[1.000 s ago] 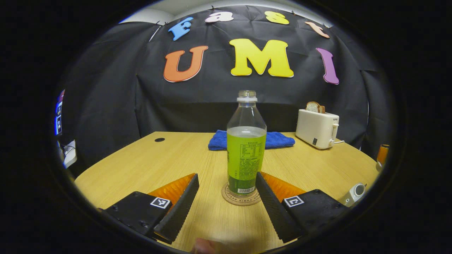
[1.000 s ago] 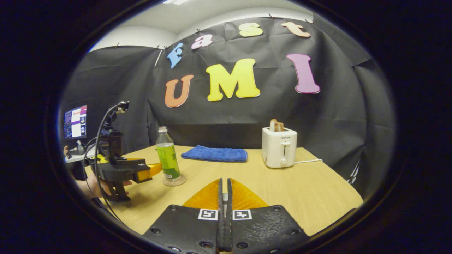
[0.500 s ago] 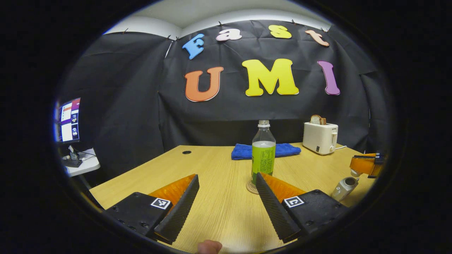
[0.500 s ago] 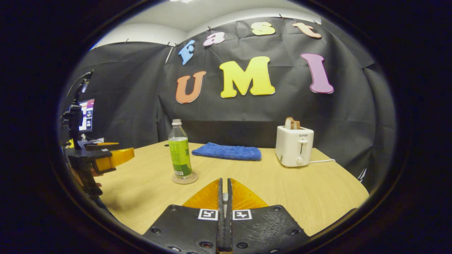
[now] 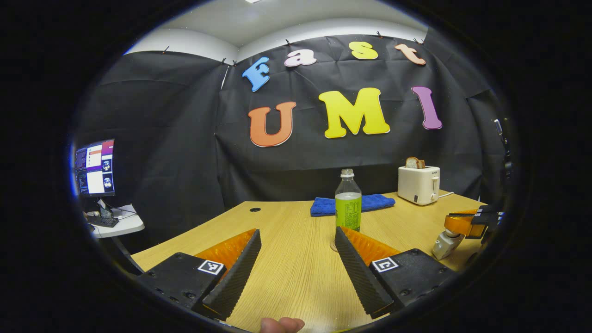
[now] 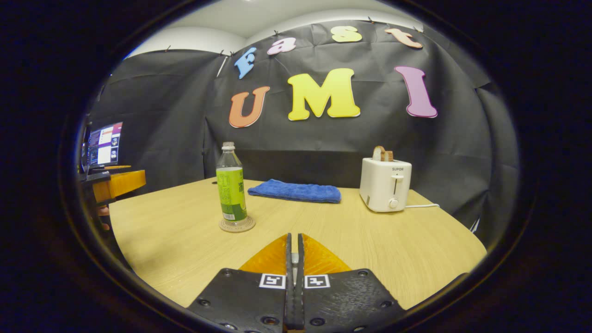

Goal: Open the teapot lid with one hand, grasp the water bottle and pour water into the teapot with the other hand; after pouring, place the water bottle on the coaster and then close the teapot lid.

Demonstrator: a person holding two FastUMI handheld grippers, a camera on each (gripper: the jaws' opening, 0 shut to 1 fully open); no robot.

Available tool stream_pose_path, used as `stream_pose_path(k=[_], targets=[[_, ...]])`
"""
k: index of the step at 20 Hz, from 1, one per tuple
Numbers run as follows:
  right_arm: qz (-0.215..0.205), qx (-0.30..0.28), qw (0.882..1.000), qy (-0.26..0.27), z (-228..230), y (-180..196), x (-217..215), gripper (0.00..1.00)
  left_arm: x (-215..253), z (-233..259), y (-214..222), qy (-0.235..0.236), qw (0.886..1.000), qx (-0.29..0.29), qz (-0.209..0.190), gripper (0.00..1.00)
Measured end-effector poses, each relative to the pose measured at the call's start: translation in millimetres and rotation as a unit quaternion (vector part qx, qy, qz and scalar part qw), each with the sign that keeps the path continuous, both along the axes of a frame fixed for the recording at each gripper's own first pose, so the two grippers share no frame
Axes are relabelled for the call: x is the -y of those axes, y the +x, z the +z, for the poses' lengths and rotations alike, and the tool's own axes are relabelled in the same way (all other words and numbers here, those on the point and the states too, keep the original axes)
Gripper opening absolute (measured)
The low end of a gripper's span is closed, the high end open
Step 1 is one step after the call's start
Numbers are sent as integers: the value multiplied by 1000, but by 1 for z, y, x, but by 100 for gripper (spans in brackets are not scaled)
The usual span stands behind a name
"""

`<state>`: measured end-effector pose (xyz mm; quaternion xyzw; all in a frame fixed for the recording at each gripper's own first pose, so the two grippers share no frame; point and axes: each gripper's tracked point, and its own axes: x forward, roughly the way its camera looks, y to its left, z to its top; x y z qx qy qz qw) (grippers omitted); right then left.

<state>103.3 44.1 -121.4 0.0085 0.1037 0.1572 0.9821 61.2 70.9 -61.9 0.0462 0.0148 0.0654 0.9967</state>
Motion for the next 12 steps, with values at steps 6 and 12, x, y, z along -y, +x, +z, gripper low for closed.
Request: stream_pose_path(k=[6, 12], targets=[[-5, 2, 1000, -8, -8, -3, 1, 0, 3, 6, -1, 3, 1000, 7, -5, 100], [-17, -5, 1000, -8, -12, -4, 2, 0, 4, 10, -3, 2, 1000, 11, -9, 100]])
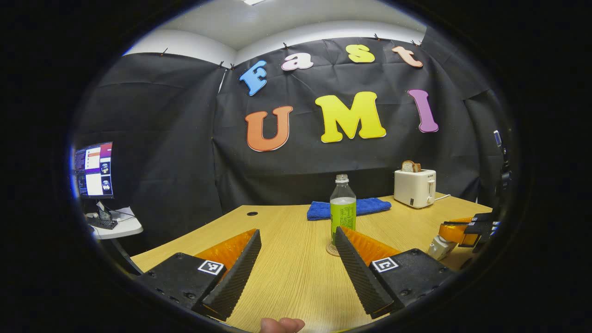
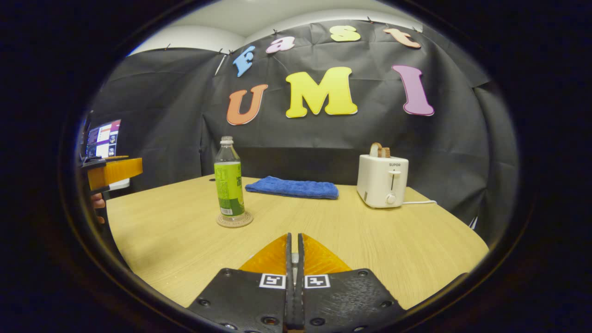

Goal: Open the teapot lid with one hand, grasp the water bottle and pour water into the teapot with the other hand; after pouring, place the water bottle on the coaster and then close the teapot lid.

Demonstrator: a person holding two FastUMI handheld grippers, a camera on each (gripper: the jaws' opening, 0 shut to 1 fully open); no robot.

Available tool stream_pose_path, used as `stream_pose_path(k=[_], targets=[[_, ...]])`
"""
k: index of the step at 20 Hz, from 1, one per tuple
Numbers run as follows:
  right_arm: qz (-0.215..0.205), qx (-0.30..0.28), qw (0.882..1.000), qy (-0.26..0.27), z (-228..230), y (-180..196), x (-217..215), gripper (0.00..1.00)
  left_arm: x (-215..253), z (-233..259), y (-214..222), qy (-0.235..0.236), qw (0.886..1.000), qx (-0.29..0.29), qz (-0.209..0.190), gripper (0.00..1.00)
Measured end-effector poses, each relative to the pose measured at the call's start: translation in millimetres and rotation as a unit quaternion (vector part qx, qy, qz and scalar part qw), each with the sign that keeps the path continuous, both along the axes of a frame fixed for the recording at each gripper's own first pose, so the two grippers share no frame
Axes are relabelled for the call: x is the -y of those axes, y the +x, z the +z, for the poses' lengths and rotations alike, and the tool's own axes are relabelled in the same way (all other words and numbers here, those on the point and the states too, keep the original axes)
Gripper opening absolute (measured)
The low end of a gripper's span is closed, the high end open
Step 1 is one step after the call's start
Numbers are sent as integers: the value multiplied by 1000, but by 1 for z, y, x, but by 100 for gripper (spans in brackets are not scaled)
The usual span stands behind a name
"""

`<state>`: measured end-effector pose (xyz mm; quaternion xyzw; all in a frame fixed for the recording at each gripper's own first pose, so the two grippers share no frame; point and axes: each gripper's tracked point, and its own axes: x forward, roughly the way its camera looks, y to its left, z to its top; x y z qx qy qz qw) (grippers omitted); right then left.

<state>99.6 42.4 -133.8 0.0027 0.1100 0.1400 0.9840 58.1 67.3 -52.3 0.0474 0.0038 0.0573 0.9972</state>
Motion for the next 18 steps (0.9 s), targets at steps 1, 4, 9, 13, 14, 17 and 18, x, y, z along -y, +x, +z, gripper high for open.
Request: stream_pose_path(k=[1, 4, 9, 13, 14, 17, 18], targets=[[-3, 4, 1000, -3, 1, -1, 1, 0, 0, 1, 0, -1, 1000, 1, 0, 100], [-9, 12, 1000, 4, 11, -2, 2, 9, 1, 3, -3, -2, 1000, 4, -1, 100], [-42, 37, 998, 29, 50, -8, 13, 78, 9, 16, -9, -3, 1000, 10, -12, 100], [-76, 69, 995, 16, 93, -29, 25, 98, 24, 35, -17, -5, 999, 18, -26, 100], [-82, 82, 993, 15, 106, -37, 27, 98, 25, 39, -19, 1, 1000, 20, -24, 100], [-110, 91, 990, 15, 116, -62, 35, 98, 45, 41, -29, -16, 999, 20, -38, 100], [-112, 94, 989, 14, 116, -70, 36, 98, 53, 39, -33, -23, 999, 20, -44, 100]])
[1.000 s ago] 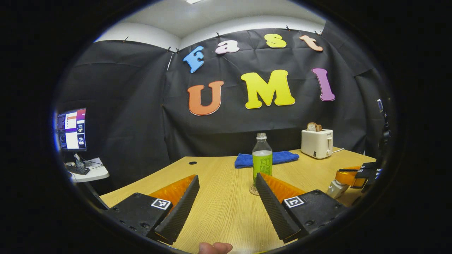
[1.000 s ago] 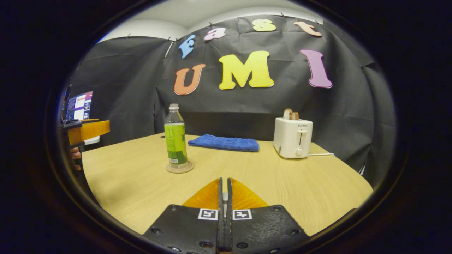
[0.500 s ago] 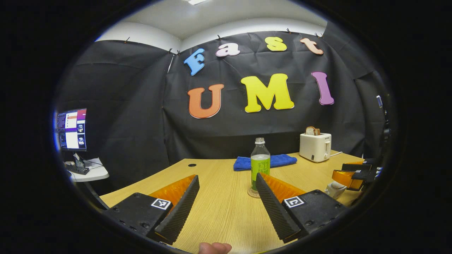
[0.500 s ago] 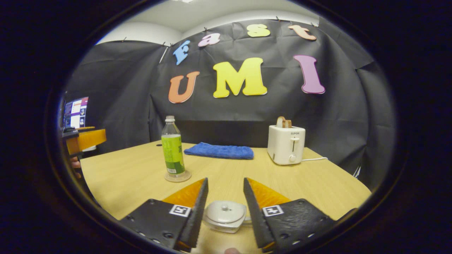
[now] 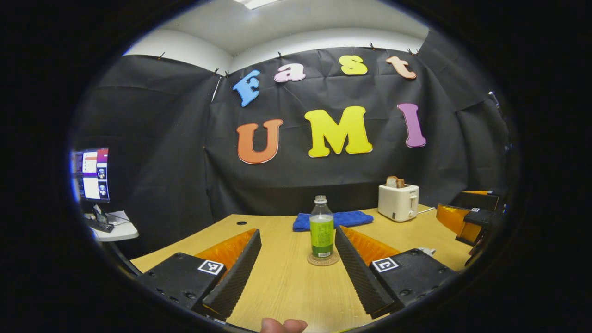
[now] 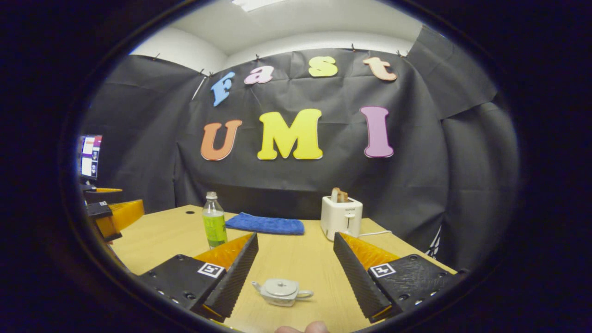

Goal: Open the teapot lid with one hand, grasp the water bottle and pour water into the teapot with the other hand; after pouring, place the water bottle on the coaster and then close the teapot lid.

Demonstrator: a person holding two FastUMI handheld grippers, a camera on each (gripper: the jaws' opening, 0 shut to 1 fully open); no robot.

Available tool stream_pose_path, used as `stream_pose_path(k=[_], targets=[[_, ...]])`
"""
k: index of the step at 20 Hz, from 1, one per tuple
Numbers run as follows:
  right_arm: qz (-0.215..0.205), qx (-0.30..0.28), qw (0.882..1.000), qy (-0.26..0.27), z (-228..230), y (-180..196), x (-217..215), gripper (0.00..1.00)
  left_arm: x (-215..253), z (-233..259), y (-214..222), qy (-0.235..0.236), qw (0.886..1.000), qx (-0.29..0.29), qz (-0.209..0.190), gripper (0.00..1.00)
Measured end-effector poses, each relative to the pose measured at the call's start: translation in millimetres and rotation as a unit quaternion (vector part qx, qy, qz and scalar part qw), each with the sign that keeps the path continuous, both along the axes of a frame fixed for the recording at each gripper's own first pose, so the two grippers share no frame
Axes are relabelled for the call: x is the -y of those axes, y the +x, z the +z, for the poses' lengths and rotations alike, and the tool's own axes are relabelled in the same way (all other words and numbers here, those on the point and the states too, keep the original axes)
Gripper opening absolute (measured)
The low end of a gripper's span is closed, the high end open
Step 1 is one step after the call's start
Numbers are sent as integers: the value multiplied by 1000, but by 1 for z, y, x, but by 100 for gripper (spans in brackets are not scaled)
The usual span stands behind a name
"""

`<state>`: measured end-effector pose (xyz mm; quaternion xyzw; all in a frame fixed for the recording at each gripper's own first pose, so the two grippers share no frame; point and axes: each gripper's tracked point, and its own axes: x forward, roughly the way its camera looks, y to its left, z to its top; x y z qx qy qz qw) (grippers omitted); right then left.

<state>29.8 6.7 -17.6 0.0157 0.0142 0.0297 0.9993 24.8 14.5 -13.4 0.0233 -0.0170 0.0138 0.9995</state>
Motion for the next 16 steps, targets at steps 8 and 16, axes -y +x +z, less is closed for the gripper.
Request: stream_pose_path(k=[8, 16], targets=[[-17, 17, 1000, -6, 3, -33, 10, 96, 16, -12, -21, -18, 1000, 5, -8, 100], [-12, 20, 1000, -10, 5, -33, -4, 95, 12, -14, -21, -20, 1000, 2, -8, 100]])
